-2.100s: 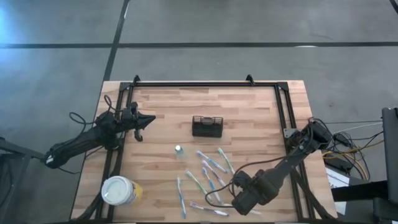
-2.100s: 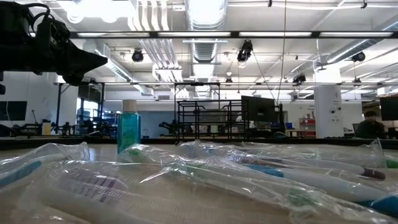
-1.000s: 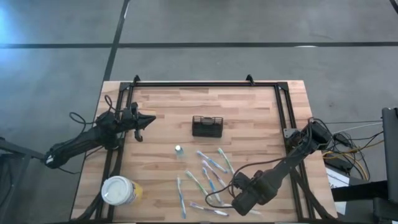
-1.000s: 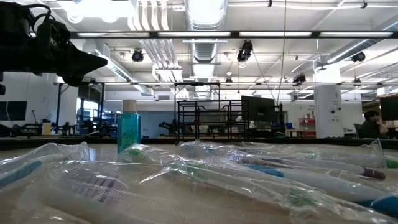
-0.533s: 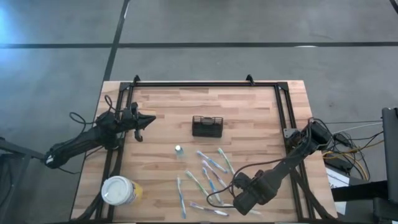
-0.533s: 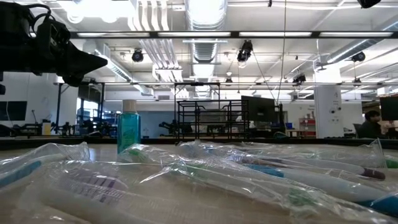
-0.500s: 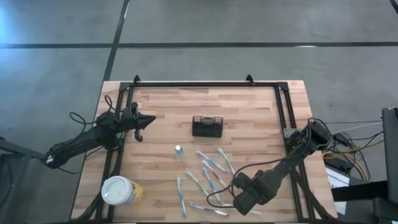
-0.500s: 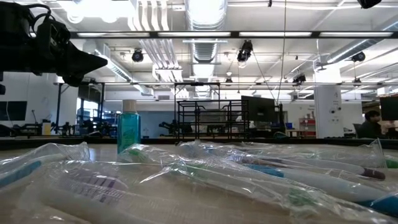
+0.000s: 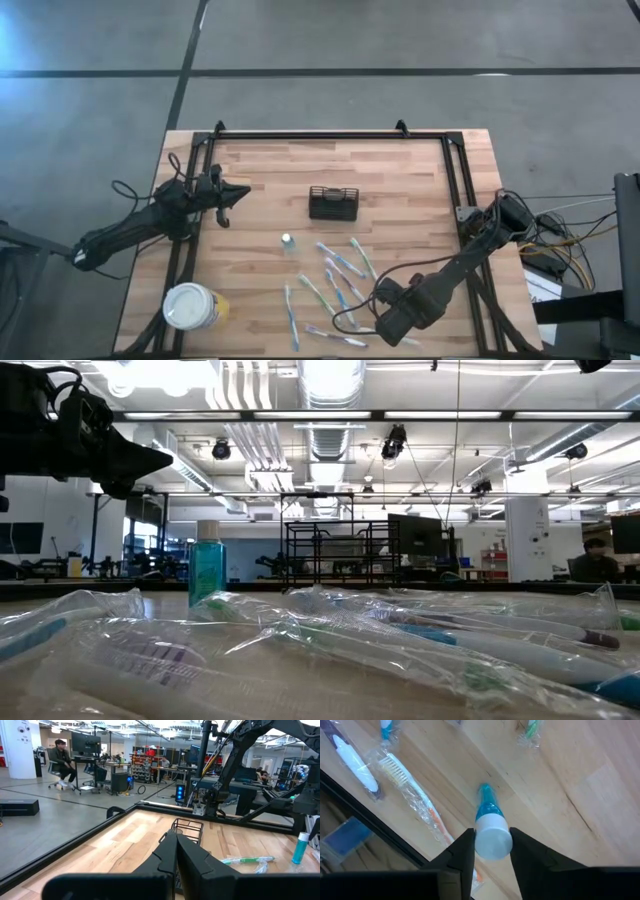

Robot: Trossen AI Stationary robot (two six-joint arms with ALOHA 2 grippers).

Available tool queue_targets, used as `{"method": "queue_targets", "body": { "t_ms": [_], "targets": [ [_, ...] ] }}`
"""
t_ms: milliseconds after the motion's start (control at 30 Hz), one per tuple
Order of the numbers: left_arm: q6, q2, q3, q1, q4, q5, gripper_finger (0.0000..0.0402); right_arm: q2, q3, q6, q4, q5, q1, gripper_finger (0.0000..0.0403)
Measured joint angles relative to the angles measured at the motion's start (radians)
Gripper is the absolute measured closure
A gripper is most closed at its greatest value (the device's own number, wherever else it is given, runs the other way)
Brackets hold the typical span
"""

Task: Pick & Place toothbrushing station
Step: Put the bottom mouthwash into the wire organizer

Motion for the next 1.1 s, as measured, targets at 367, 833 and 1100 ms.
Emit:
{"method": "queue_targets", "body": {
  "t_ms": [367,833,1100],
  "targets": [
    [0.0,0.0,0.0,0.0,0.0,0.0,0.0388,-0.009,0.025,-0.056,-0.014,0.002,0.0,0.0315],
    [0.001,0.0,0.0,0.0,0.0,0.0,0.0388,-0.018,0.295,-0.282,-0.262,0.087,-0.027,0.0313],
    [0.0,0.0,0.0,0.0,0.0,0.0,0.0388,-0.045,0.452,-0.522,-0.325,0.27,-0.055,0.0313]
  ]
}}
